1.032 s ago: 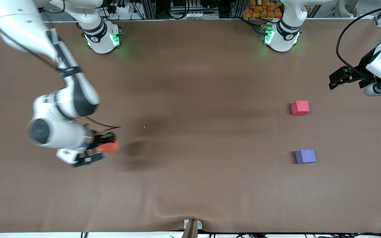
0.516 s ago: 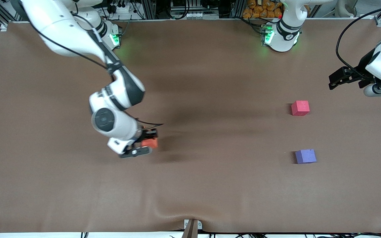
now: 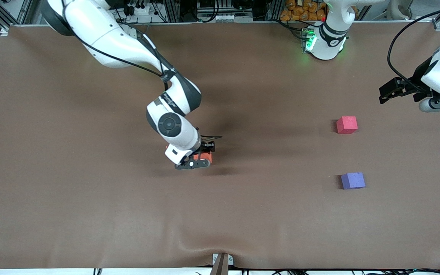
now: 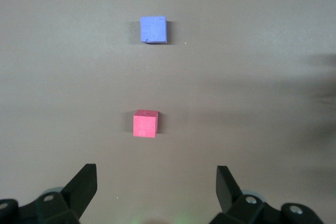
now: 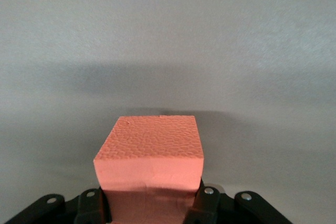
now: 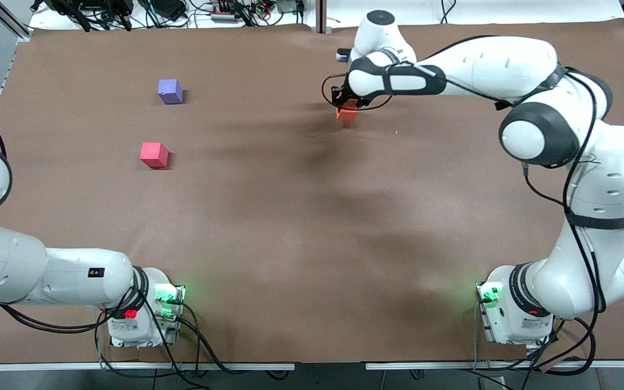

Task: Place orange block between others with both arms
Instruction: 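Carry the orange cube toward the table middle with the right gripper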

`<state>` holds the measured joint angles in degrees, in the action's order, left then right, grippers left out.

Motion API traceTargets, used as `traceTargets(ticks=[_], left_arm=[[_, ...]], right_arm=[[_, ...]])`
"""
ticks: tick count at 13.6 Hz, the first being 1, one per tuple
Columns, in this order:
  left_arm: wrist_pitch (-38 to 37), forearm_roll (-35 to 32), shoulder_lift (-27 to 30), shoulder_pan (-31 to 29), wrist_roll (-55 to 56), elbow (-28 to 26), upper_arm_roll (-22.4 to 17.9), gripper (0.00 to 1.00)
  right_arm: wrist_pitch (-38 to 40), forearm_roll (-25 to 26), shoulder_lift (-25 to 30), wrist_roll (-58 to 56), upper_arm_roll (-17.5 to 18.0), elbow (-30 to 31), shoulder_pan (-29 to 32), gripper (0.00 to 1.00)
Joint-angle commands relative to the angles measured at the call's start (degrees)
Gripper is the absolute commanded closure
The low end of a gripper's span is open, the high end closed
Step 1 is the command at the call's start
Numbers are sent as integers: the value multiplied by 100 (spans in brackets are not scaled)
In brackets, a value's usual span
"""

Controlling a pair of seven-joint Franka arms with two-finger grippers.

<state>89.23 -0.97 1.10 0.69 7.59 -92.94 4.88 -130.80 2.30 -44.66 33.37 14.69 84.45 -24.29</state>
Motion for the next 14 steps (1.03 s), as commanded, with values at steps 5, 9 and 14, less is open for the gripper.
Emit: traceTargets(ticks=[5,9,14], left_arm=[[183,202,-65,19,-117,-31,4,0],[375,369,-294,307,40,65,39,0],[569,361,-1276,1430,1634,696,39,0]], right_arm=[[45,96,-368,495,-493,-429,-647,0],[325,78,139,451,-485,-421,-411,0],[1634,78,1510,102,-599,-9,432,0]])
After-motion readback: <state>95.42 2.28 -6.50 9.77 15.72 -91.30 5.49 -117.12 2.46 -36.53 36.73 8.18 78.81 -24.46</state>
